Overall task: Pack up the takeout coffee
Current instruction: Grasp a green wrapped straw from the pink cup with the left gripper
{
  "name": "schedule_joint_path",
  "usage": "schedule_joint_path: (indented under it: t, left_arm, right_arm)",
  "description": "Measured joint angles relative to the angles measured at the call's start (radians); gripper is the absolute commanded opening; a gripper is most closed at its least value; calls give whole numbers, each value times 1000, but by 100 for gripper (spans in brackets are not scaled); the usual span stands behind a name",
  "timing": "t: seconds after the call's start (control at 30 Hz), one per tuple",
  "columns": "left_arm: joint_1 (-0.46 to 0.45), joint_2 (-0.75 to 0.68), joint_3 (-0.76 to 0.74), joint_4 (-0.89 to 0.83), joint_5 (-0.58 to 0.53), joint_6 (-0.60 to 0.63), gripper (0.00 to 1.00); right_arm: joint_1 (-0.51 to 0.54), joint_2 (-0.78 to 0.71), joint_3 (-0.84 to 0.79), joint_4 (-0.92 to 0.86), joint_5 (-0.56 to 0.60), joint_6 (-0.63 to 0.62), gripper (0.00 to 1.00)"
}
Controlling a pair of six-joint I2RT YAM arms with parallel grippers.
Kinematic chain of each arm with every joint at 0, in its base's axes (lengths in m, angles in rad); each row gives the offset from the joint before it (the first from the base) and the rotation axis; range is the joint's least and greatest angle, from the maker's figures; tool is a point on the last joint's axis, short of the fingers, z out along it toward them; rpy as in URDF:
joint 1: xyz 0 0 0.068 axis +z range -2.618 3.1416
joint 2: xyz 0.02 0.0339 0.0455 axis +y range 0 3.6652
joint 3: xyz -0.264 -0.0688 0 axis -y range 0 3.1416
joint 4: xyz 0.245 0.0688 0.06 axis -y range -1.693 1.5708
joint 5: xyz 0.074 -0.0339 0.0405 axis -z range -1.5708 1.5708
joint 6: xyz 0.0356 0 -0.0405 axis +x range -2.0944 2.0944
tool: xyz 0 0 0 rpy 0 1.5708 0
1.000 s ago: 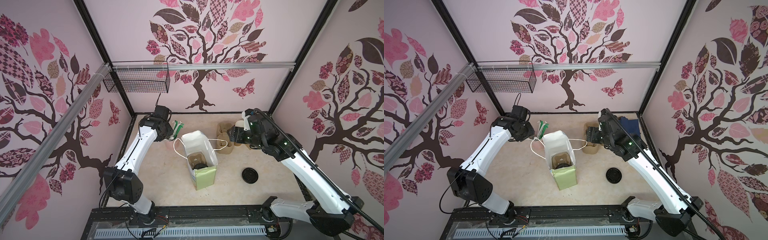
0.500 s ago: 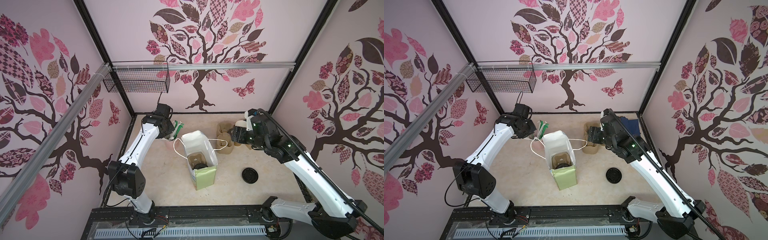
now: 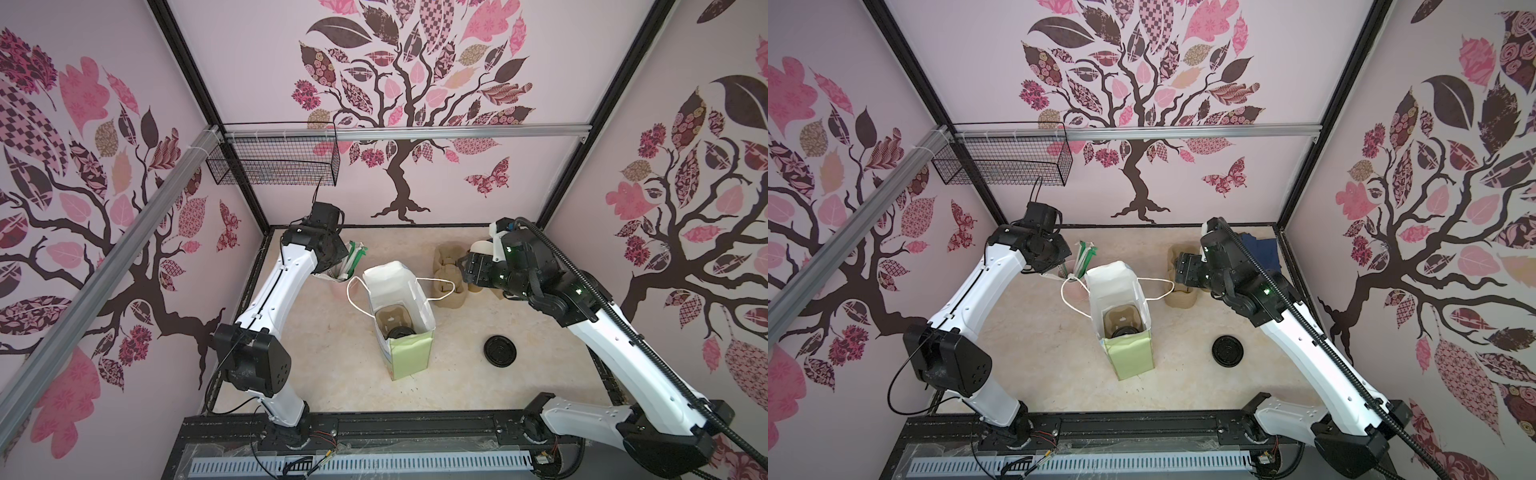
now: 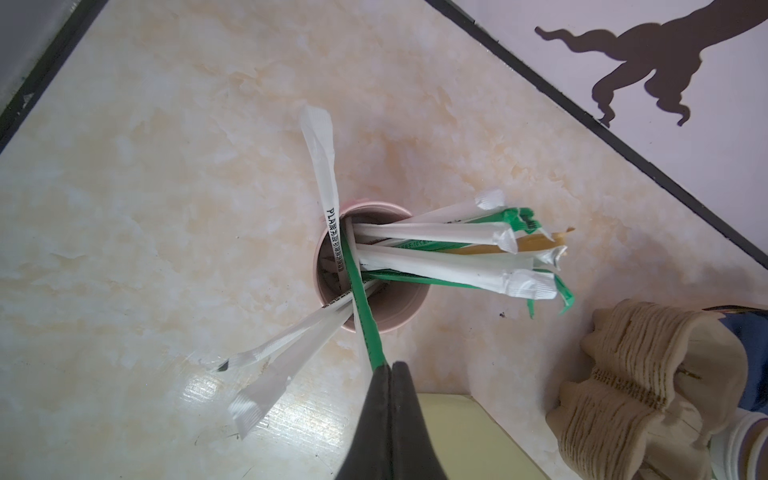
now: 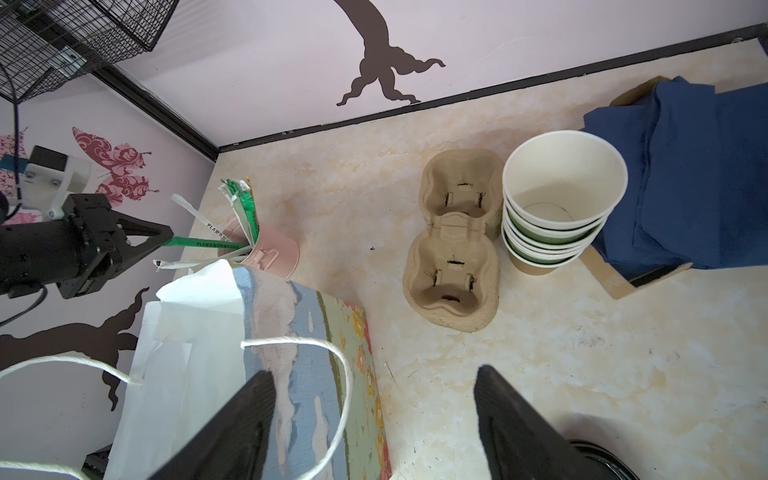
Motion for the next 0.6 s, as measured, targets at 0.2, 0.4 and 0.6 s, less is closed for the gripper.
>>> schedule_joint_path:
  t: [0.2,0.4,0.6]
  left_arm:
    - [0,-60,124,-68,-42,11,0]
    - [0,-143,329,-159,-53,48,0]
    - [1,-158,566,-245,6,101,0]
  right_arm:
    - [0,0,0,0,0,0,79]
    - [0,0,0,18,-28,-14,78]
    - [1,12,33,117,-215,-146,75]
